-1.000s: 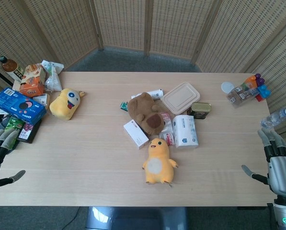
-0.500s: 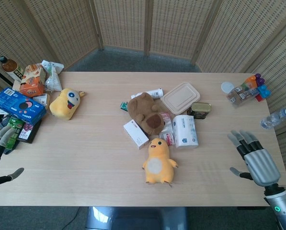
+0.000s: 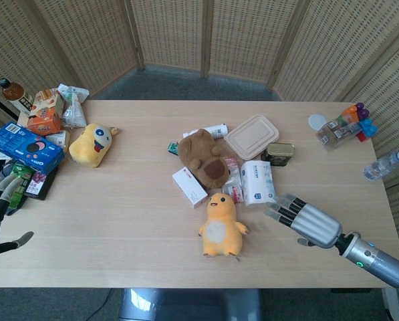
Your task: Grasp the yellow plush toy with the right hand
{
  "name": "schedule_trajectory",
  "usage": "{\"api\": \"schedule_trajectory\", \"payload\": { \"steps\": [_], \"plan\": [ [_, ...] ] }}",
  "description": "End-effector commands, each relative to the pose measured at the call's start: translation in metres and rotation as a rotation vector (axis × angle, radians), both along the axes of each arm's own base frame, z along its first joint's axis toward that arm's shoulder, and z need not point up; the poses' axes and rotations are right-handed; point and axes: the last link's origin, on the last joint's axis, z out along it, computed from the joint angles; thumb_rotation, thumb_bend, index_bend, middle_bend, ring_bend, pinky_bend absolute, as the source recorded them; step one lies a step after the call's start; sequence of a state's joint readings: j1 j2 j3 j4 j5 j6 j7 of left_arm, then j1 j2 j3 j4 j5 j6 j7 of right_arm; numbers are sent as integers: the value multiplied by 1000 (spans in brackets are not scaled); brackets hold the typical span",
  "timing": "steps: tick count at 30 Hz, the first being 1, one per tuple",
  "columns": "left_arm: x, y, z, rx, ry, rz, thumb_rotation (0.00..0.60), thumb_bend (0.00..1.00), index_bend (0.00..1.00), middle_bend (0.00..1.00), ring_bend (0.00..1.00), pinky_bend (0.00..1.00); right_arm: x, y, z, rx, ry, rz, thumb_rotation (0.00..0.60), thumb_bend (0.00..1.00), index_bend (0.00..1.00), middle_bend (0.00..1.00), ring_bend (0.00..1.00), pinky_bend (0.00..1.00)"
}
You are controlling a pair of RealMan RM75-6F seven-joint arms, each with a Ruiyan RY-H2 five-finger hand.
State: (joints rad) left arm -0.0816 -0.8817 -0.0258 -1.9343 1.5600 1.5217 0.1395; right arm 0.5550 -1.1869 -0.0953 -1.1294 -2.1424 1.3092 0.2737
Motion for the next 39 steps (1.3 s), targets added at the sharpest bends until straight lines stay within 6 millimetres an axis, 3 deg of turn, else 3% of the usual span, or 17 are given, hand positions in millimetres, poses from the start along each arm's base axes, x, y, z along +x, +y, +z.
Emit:
{"api": "schedule_trajectory", "payload": {
  "steps": [1,13,23,29,35,37,39],
  "plan": [
    [-4,3,-2,0,9,17,600,0,0,0,0,0,7,-3,-16,59,28,41,600,0,0,0,0,0],
    [-15,11,-7,2,34,62,600,1,0,0,0,0,57,-17,-77,185,90,230,600,0,0,0,0,0],
    [-17,13,-7,8,40,73,600,0,0,0,0,0,102,-22,-104,213,130,371,600,0,0,0,0,0],
    [-19,15,-7,5,35,78,600,0,0,0,0,0,113,-12,-120,231,167,421,600,0,0,0,0,0],
    [-17,14,-7,4,30,71,600,0,0,0,0,0,110,-14,-135,248,219,422,600,0,0,0,0,0],
    [-17,14,-6,6,28,72,600,0,0,0,0,0,109,-15,-138,260,216,404,600,8,25,0,0,0],
    [-18,14,-5,9,26,73,600,0,0,0,0,0,109,-15,-139,275,207,398,600,54,203,42,0,0]
  ]
}}
